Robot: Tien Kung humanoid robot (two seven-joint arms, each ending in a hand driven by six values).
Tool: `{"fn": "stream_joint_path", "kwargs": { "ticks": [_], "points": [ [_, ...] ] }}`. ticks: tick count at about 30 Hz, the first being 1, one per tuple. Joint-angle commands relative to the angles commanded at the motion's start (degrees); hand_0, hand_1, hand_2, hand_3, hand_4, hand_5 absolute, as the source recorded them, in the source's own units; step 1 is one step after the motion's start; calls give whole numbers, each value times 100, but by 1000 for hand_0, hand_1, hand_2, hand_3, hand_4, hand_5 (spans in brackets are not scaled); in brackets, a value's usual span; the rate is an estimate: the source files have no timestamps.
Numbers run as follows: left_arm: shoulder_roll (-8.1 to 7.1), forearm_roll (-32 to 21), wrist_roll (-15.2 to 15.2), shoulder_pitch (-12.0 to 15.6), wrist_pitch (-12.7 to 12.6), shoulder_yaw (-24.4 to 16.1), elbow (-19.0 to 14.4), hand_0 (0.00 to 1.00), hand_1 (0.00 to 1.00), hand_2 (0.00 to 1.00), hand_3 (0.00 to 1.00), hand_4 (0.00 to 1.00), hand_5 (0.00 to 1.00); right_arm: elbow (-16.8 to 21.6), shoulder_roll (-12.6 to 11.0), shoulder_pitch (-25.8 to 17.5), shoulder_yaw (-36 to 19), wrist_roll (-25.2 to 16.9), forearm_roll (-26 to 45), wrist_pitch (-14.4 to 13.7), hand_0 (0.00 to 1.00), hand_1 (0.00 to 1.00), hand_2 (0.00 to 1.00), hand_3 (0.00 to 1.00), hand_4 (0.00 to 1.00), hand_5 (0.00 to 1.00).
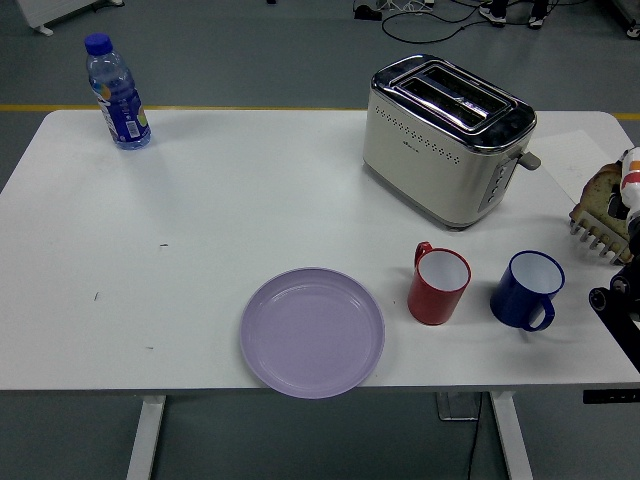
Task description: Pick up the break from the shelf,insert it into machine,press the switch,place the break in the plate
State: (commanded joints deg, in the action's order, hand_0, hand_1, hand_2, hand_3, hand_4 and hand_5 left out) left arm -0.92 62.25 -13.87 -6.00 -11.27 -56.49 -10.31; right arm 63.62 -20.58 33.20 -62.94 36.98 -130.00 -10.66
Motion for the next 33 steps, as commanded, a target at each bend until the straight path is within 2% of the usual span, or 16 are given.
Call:
{"fn": "stream_joint_path", "kwargs": {
  "ticks": [2, 8, 9, 14, 15, 18, 22, 26, 33],
  "points": [
    [-3, -2, 1, -1, -1, -3, 0, 625, 447, 455, 510, 259, 820, 134, -138, 100, 14, 0, 0, -3, 303, 353, 415, 493, 351, 2],
    [-14, 24, -6, -8, 6, -27, 0, 625, 447, 455, 510, 259, 820, 548, -505, 410, 94, 0, 0, -4, 303, 353, 415, 493, 351, 2],
    [-15, 34, -9, -10, 6, -36, 0, 624, 447, 455, 510, 260, 821, 626, -570, 477, 115, 0, 0, -7, 239, 311, 391, 488, 335, 2],
    [-23, 53, -17, -20, 6, -53, 0, 624, 447, 455, 510, 260, 821, 911, -778, 820, 200, 0, 0, -4, 239, 311, 391, 488, 335, 2],
    [-24, 62, -20, -22, 6, -62, 0, 624, 446, 452, 510, 260, 821, 941, -798, 884, 209, 0, 0, -4, 209, 290, 379, 486, 325, 2],
    [-26, 46, -21, -26, 3, -53, 0, 624, 446, 452, 510, 260, 821, 1006, -835, 1118, 232, 0, 57, 6, 209, 290, 379, 486, 325, 2],
    [-22, 42, -26, -28, -2, -55, 0, 625, 446, 454, 510, 256, 817, 1002, -826, 1473, 274, 0, 576, 132, 184, 269, 367, 475, 329, 2],
    [-23, 19, -32, -31, -1, -31, 0, 625, 446, 454, 510, 256, 817, 908, -828, 1976, 542, 0, 1128, 490, 184, 269, 367, 475, 329, 2],
    [-21, 24, -49, -15, -4, -33, 0, 625, 446, 457, 510, 257, 817, 598, -686, 2738, 1158, -34, 1887, 804, 177, 249, 358, 470, 319, 2]
  ]
}}
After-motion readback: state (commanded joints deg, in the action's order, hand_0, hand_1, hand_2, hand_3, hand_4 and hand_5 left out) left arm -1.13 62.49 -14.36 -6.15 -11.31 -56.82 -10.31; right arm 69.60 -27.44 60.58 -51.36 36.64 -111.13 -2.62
